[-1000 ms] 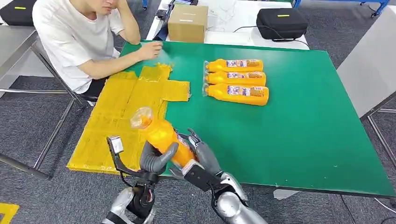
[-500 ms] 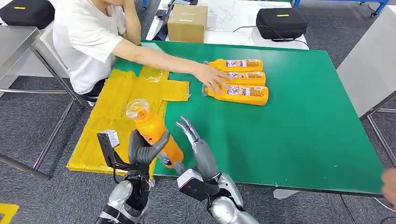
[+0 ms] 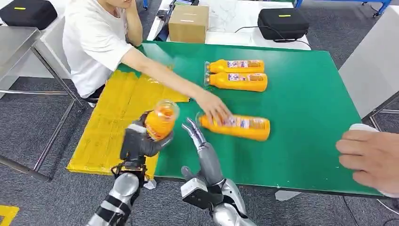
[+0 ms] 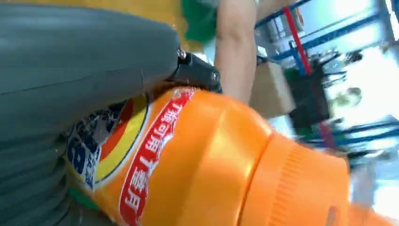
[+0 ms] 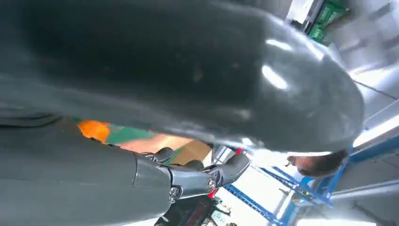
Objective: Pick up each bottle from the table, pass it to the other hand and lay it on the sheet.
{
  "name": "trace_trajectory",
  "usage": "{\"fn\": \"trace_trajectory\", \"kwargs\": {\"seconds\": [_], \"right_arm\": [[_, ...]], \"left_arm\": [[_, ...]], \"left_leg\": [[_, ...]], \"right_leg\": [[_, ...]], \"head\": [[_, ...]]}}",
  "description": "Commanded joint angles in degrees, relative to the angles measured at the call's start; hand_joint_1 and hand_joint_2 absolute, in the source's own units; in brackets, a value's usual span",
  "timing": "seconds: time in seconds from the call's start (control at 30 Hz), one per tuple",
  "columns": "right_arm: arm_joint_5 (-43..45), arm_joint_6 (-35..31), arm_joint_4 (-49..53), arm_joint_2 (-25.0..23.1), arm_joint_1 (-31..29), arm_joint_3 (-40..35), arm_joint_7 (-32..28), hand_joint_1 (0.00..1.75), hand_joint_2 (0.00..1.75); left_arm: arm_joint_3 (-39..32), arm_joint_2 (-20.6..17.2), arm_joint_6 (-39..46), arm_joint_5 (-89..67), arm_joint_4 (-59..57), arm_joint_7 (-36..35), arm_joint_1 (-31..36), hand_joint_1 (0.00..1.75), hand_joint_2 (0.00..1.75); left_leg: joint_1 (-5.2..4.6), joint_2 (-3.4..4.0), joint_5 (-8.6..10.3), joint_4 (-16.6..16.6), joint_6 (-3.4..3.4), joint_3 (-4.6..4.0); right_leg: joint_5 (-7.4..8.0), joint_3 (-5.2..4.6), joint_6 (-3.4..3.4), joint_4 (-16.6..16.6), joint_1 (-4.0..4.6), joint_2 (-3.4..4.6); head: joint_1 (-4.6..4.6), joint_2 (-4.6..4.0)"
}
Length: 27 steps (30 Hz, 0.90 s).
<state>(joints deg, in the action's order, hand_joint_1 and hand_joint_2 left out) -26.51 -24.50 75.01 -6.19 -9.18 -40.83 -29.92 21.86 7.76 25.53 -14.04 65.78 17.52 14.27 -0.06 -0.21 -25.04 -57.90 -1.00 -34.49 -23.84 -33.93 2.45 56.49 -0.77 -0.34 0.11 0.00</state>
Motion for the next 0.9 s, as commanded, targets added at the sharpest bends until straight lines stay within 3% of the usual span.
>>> {"fn": "trace_trajectory", "kwargs": {"seconds": [0.03, 0.17, 0.33, 0.5, 0.53, 0.57, 0.6, 0.63, 0.83, 0.9], "right_arm": [[4.7, 2.6, -2.7, -2.5, 1.9, 4.7, -3.7, 0.0, 0.0], [8.1, 2.3, -4.0, -4.3, 2.8, 4.7, -4.5, 0.0, 0.0], [11.5, 3.1, -6.8, -3.8, 2.8, 4.8, -6.6, 0.0, 0.0], [12.0, 3.7, -5.3, -4.6, 4.6, 5.4, -6.4, 0.0, 0.0], [12.0, 3.7, -5.3, -4.6, 4.6, 5.4, -6.4, 0.0, 0.0], [12.1, 4.0, -5.5, -4.6, 4.6, 5.5, -6.4, 0.0, 0.0], [12.1, 4.4, -5.9, -4.7, 4.6, 6.0, -6.4, 0.0, 0.0], [12.1, 4.7, -6.1, -4.8, 4.6, 6.3, -6.4, 0.0, 0.0], [13.8, 5.7, -8.3, -4.0, 3.7, 6.4, -7.6, 0.0, 0.0], [14.2, 5.8, -8.7, -3.9, 3.6, 6.3, -8.0, 0.0, 0.0]], "left_arm": [[1.9, -10.8, -4.2, -30.0, -33.0, -14.9, 20.1, 1.75, 1.75], [-0.5, -11.4, -10.6, -35.4, -41.0, -19.1, 24.2, 1.75, 1.75], [0.2, -10.8, -14.0, -40.1, -44.9, -22.9, 26.5, 1.75, 1.75], [2.1, -12.5, -20.6, -45.2, -47.7, -26.3, 28.2, 1.75, 1.75], [1.8, -12.6, -21.0, -45.0, -47.8, -26.0, 28.2, 1.59, 1.75], [0.6, -12.5, -21.9, -44.0, -47.6, -25.0, 27.9, 0.82, 1.75], [-1.1, -12.3, -23.2, -42.8, -47.4, -23.8, 27.4, 0.24, 1.75], [-2.6, -12.0, -23.7, -41.5, -47.0, -22.8, 26.9, 0.05, 1.75], [-12.2, -8.8, -28.5, -29.7, -43.6, -10.3, 22.8, 0.0, 1.75], [-12.4, -8.6, -28.7, -28.9, -43.1, -9.3, 22.2, 0.0, 1.75]], "left_leg": [[0.06, 0.05, 0.03, 0.1, 0.11, 0.21], [0.11, -0.08, 0.12, 0.1, 0.19, 0.21], [0.16, 0.08, 0.05, 0.1, 0.19, 0.26], [0.16, 0.12, 0.03, 0.0, 0.19, 0.24], [0.12, 0.04, 0.06, 0.0, 0.18, 0.18], [0.13, 0.14, 0.05, 0.0, 0.19, 0.2], [0.09, 0.15, 0.06, 0.1, 0.18, 0.2], [0.13, 0.27, 0.03, 0.1, 0.22, 0.33], [0.09, 0.16, 0.1, 0.1, 0.22, 0.36], [0.11, 0.18, 0.1, 0.2, 0.23, 0.49]], "right_leg": [[0.02, 0.19, -0.12, -0.1, 0.06, 0.04], [-0.03, 0.2, -0.12, 0.0, 0.09, -0.07], [-0.03, 0.21, -0.1, 0.0, 0.14, 0.08], [-0.03, 0.2, -0.11, 0.0, 0.13, 0.17], [-0.02, 0.17, -0.09, 0.1, 0.08, 0.11], [0.01, 0.17, -0.09, 0.1, 0.1, 0.21], [0.02, 0.16, -0.08, 0.1, 0.06, 0.23], [0.03, 0.24, -0.12, 0.0, 0.1, 0.35], [0.06, 0.22, -0.12, 0.0, 0.07, 0.19], [0.11, 0.32, -0.22, 0.0, 0.1, 0.23]], "head": [[0.0, 0.0], [0.04, 0.0], [0.02, 0.0], [0.02, 0.0], [0.02, 0.0], [0.02, 0.0], [0.02, 0.0], [0.02, 0.0], [0.02, 0.0], [0.0, 0.0]]}}
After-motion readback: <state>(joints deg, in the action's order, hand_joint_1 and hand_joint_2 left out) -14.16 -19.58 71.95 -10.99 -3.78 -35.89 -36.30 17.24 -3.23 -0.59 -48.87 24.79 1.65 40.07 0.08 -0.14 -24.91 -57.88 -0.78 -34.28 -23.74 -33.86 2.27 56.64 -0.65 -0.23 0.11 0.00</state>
